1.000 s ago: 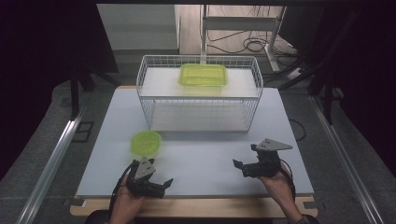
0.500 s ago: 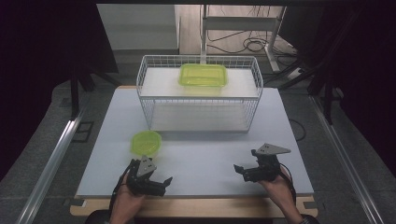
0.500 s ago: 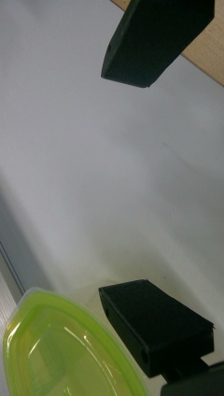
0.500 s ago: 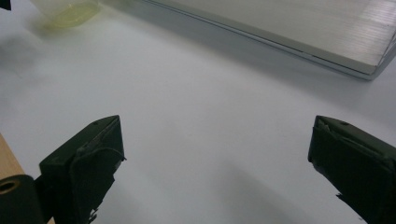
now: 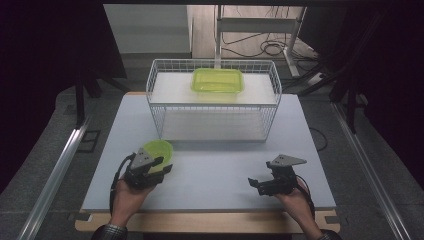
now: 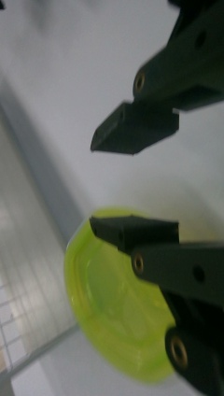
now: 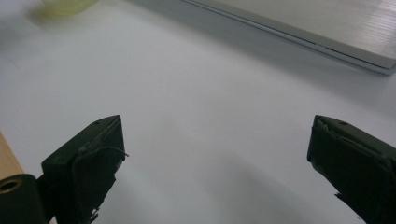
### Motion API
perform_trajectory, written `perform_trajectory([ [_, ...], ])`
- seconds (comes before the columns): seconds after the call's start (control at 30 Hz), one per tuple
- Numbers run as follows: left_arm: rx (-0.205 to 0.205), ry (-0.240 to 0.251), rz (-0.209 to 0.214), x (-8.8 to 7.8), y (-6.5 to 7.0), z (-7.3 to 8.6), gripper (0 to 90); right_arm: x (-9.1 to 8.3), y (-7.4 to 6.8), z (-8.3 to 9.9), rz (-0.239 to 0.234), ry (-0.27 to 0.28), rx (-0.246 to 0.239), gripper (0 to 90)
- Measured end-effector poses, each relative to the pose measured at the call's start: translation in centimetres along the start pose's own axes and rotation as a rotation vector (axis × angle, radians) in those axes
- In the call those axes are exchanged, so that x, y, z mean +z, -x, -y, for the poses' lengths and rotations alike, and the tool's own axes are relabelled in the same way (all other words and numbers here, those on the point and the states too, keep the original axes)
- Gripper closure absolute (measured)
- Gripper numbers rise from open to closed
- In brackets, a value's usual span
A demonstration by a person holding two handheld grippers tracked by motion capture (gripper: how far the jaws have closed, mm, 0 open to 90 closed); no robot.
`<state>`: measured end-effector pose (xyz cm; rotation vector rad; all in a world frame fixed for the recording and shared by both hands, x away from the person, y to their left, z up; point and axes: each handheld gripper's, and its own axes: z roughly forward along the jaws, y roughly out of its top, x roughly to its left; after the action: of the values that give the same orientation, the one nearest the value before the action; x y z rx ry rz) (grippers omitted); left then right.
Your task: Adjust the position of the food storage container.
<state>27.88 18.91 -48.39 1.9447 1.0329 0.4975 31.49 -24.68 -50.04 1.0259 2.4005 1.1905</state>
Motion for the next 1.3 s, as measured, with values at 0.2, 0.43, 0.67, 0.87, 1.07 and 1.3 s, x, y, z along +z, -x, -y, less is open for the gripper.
perform_trajectory([
  [0.2,-0.023,-0.001,-0.038,-0.1,-2.7,-0.8,84.8,0.2,-0.1,0.1,0.003,-0.017,-0.007,4.7],
  [0.43,-0.106,0.002,-0.122,-0.2,-6.5,-0.3,90.0,0.7,-0.3,0.3,0.004,-0.057,-0.028,4.8],
  [0.67,-0.144,-0.011,-0.183,0.8,-9.2,-0.1,90.0,0.7,-0.2,0.3,0.012,-0.063,-0.025,4.8],
  [0.87,-0.143,-0.073,-0.211,2.5,-10.3,0.6,90.0,0.7,-0.1,0.4,0.018,-0.069,-0.017,4.8],
  [1.07,-0.131,-0.100,-0.201,3.2,-9.7,0.8,90.0,0.7,0.1,0.5,0.022,-0.080,-0.014,4.9],
  [1.3,-0.105,-0.112,-0.170,4.0,-8.2,0.4,90.0,0.8,0.0,0.5,0.021,-0.087,-0.019,4.9],
])
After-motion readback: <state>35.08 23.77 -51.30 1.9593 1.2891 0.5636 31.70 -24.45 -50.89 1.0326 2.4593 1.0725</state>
